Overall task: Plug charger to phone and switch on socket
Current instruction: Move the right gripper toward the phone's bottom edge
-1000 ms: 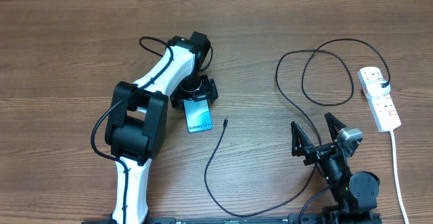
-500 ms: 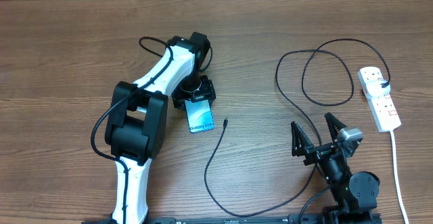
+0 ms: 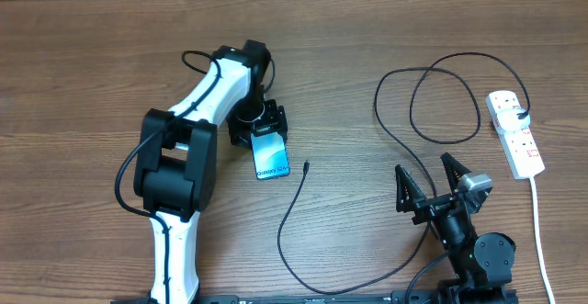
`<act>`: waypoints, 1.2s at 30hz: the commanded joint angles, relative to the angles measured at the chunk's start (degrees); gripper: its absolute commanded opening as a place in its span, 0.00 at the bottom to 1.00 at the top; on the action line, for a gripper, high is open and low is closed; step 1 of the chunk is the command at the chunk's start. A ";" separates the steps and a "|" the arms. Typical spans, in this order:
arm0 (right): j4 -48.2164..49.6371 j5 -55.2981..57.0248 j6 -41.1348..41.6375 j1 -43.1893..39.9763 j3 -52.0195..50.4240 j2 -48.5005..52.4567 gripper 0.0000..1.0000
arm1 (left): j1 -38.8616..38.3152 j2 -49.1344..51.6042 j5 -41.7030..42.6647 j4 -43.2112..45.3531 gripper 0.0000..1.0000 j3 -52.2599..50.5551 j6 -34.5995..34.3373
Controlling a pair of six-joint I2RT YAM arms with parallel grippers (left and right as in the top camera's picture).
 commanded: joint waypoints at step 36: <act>-39.45 -24.24 8.57 0.28 50.05 55.47 1.00 | -0.24 4.74 28.87 5.57 0.81 -2.34 15.96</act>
